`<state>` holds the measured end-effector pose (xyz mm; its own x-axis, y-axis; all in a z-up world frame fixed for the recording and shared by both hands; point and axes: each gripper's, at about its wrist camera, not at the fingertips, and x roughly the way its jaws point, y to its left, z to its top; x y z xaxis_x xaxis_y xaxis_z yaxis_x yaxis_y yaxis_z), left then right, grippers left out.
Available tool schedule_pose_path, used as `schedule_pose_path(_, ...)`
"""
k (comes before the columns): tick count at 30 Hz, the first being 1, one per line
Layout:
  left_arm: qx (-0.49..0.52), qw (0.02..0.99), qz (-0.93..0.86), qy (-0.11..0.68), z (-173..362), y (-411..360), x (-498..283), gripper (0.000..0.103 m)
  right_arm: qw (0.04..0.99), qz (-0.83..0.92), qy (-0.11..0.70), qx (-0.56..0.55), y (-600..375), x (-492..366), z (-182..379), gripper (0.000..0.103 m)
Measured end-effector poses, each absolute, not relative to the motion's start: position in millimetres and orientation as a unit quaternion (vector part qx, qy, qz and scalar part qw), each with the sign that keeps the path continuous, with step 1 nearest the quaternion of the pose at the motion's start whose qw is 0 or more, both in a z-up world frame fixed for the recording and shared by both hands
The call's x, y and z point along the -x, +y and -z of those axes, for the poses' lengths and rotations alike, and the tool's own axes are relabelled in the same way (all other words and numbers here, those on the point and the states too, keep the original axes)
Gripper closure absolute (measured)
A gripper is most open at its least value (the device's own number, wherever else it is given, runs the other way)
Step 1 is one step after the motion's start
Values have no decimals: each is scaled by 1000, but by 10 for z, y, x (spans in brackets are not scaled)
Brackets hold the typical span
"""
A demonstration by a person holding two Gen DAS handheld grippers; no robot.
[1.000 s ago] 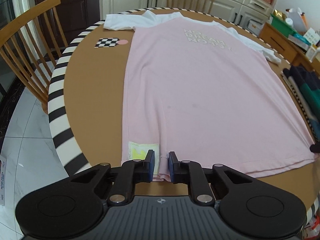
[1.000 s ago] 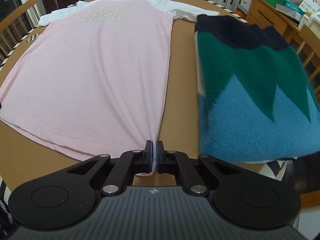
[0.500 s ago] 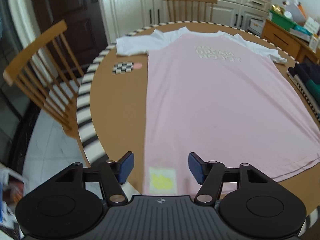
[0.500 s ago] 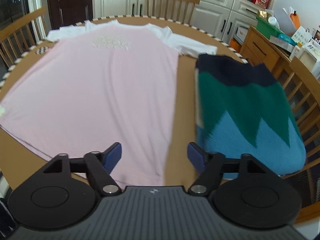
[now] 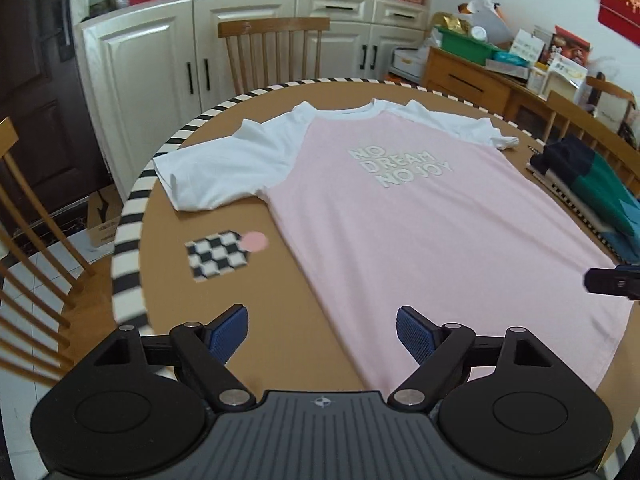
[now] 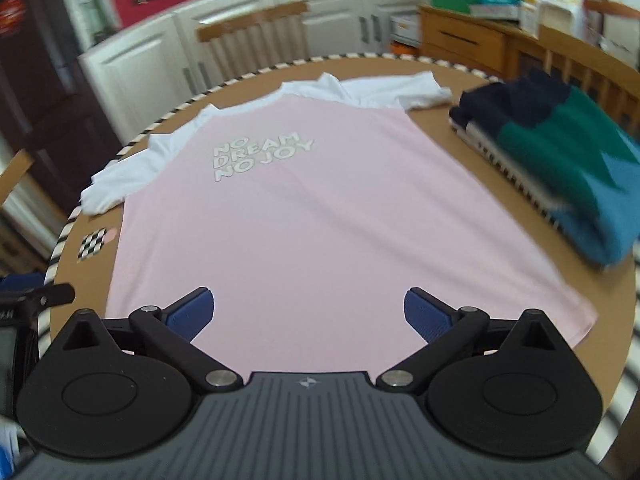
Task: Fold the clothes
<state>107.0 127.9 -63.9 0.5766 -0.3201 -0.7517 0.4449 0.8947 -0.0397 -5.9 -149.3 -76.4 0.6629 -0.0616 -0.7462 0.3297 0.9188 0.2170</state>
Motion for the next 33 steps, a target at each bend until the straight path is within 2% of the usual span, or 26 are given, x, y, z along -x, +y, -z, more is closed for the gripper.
schedule_pose_path(5, -102, 882, 250, 387, 496, 1749, -1527, 10, 902, 115, 343, -236, -667, -246, 719, 1)
schedule_pose_path(11, -136, 870, 290, 375, 524, 1905, -2153, 10, 871, 53, 339, -353, -284, -758, 824, 2)
schedule_pose_path(13, -148, 864, 294, 381, 554, 1883, -2380, 10, 857, 64, 339, -382, -245, -992, 901, 11)
schedule_pose_path(15, -160, 856, 298, 391, 567, 1862, -2597, 10, 840, 76, 351, -407, -213, -1232, 986, 26)
schedule_pose_path(21, -209, 834, 336, 385, 592, 1916, -3214, 10, 804, 102, 371, -453, -34, -1778, 1151, 30)
schedule_pose_path(24, -198, 814, 373, 398, 628, 2037, -3601, 10, 777, 128, 364, -497, 76, -1889, 1255, 30)
schedule_pose_path(26, -186, 795, 408, 409, 677, 2143, -3892, 15, 756, 146, 356, -529, 151, -1949, 1335, 34)
schedule_pose_path(28, -183, 774, 432, 424, 738, 2237, -4178, 22, 728, 170, 344, -569, 255, -1995, 1433, 41)
schedule_pose_path(33, -163, 720, 489, 464, 875, 2360, -4793, 27, 656, 210, 285, -666, 585, -2033, 1633, 45)
